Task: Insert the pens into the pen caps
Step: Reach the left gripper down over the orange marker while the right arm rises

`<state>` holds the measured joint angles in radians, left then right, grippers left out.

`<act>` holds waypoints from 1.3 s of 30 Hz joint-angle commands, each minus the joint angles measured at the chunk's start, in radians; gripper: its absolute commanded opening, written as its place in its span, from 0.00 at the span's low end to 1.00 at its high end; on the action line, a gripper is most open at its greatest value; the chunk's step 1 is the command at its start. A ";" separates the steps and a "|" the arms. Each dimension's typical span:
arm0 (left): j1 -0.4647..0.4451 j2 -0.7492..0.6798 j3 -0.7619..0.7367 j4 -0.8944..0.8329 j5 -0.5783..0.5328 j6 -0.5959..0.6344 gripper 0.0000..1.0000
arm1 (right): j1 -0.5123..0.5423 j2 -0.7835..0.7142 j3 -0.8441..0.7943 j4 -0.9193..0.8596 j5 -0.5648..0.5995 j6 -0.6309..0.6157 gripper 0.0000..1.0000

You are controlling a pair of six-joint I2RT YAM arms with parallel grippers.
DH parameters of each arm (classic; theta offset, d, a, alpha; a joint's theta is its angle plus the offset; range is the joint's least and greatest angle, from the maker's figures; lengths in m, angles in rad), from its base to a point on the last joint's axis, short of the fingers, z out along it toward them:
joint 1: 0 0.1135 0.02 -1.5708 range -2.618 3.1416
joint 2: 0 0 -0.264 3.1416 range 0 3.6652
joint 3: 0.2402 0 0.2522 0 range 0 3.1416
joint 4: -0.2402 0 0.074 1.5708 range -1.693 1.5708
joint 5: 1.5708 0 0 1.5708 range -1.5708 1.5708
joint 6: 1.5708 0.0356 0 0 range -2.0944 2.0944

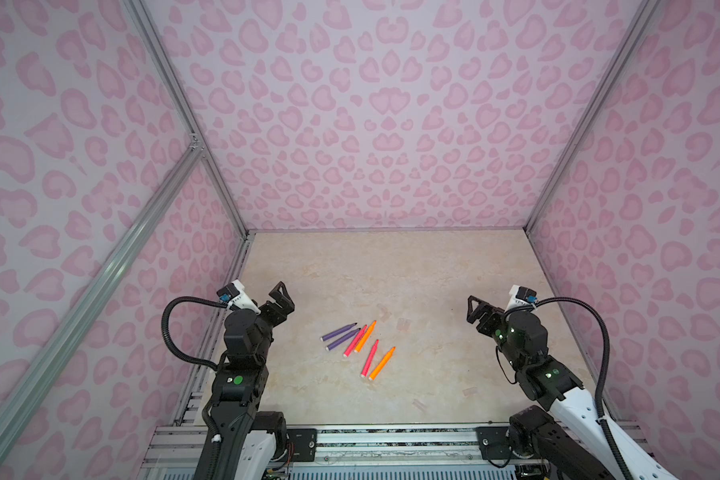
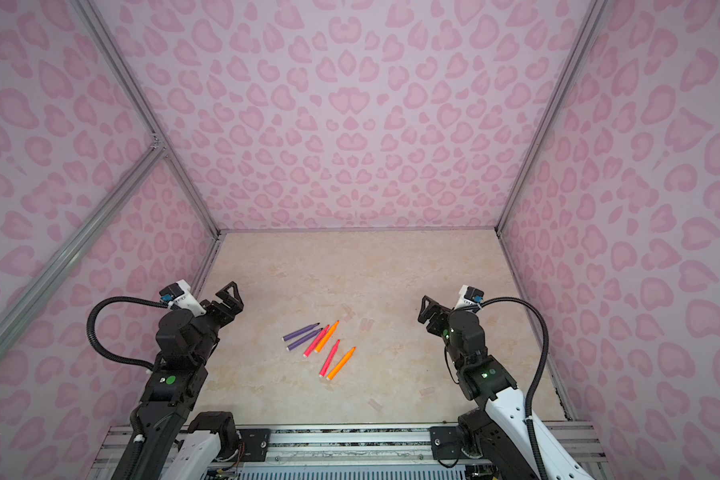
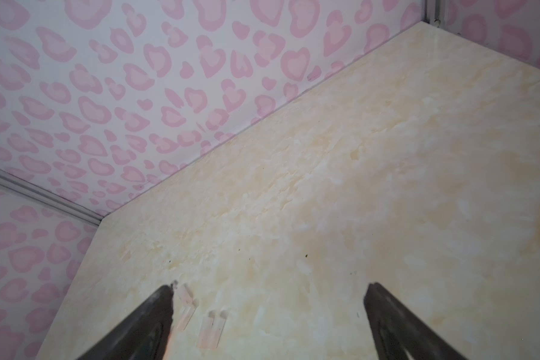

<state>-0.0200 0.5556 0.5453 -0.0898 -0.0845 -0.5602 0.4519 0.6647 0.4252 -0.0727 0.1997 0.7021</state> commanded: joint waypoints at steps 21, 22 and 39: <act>-0.142 -0.253 -0.151 -0.054 0.647 -0.042 0.98 | 0.257 0.459 0.217 0.071 0.229 0.017 0.75; -0.163 -0.264 -0.165 -0.048 0.634 -0.048 0.98 | 0.257 0.471 0.220 0.068 0.227 0.020 0.73; -0.948 0.258 -0.109 -0.056 -0.054 0.035 0.78 | 0.287 0.538 0.261 0.042 0.219 0.027 0.66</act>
<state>-0.9237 0.7704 0.4072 -0.1799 0.0250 -0.5507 0.7353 1.2022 0.6846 -0.0071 0.4103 0.7376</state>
